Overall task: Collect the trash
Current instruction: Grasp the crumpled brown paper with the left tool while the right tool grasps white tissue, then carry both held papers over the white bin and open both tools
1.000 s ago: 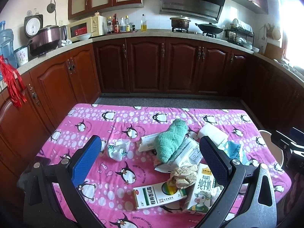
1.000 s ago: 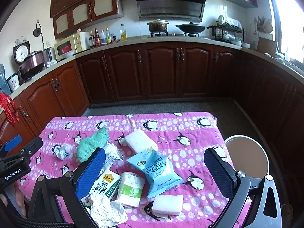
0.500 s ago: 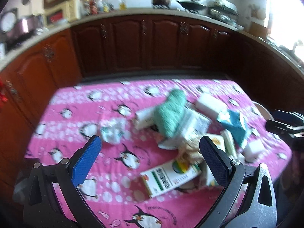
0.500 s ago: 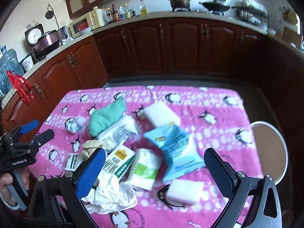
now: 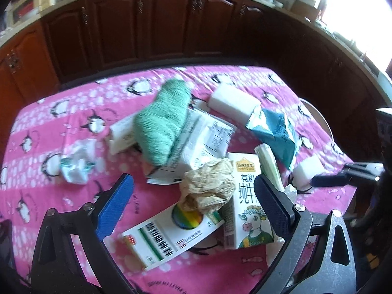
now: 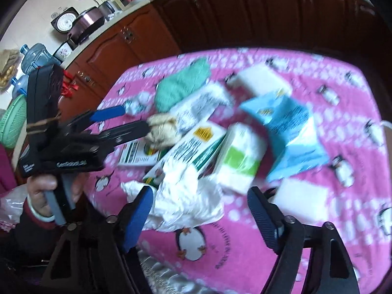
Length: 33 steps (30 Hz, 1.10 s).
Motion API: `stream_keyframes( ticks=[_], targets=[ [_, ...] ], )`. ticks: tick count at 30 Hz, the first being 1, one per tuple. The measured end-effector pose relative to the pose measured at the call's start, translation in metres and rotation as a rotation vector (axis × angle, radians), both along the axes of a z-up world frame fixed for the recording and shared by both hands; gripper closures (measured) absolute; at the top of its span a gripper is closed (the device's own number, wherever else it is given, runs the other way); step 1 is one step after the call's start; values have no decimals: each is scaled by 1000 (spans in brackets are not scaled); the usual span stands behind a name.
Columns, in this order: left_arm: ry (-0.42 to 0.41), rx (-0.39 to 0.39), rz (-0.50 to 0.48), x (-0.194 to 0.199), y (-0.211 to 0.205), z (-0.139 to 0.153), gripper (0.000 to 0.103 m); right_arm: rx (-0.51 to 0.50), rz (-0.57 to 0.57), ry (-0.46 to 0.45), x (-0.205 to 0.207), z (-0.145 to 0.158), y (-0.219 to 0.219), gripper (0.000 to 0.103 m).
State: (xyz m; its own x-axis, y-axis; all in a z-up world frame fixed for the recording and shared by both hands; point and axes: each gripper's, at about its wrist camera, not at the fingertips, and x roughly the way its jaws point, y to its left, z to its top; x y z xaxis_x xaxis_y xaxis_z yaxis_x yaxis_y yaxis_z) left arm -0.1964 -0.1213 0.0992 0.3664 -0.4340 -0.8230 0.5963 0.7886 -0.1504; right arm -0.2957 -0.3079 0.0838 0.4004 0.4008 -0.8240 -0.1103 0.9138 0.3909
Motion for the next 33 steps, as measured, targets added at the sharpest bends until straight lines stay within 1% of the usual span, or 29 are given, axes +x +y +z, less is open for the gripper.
stream_keyframes(
  ticks=[1,2,3,4,5,6,7,8,9,10,11,14,19,22,24,25,27,31,33],
  targets=[
    [4,7,-7,1,-3,-3,6,4,8,8,1,-4,3,35],
    [8,13,-13,1,-5,-5,12,9,20,15,2,-8,7,36],
    [20,22,-21,3,-8,-8,23,16,34,23,3,-14,11,39],
    [31,27,-25,4,-10,-11,26,18,43,33,5,-20,14,43],
    [47,29,-32,5,-12,-15,35,26,47,46,6,-26,16,50],
    [62,28,-41,5,-14,-17,45,40,46,51,7,-28,17,54],
    [74,28,-47,6,-16,-20,50,57,45,49,7,-30,17,57],
    [81,30,-48,6,-17,-22,61,76,50,44,5,-30,17,69],
    [90,35,-48,6,-17,-22,64,79,55,42,4,-29,18,80],
    [92,35,-48,6,-17,-22,65,70,62,32,1,-26,19,84],
    [93,30,-49,4,-16,-19,67,59,71,16,-2,-21,19,85],
    [84,11,-56,-2,-12,-7,69,60,79,-16,-13,-6,12,88],
    [49,-18,-70,-10,-8,25,69,67,53,-82,-25,21,-13,89],
    [38,-39,-105,-15,-20,45,69,62,16,-123,-32,36,-30,89],
    [35,-53,-139,-18,-35,57,69,45,-33,-157,-39,46,-50,89],
    [31,-54,-154,-20,-44,60,69,42,-51,-165,-37,47,-56,89],
    [31,-57,-191,-24,-66,66,69,24,-122,-188,-47,55,-88,89],
    [57,-73,-286,-31,-121,75,69,-14,-257,-206,-58,65,-143,89],
    [63,-65,-324,-33,-154,75,69,-70,-335,-207,-66,68,-176,89]
  ],
)
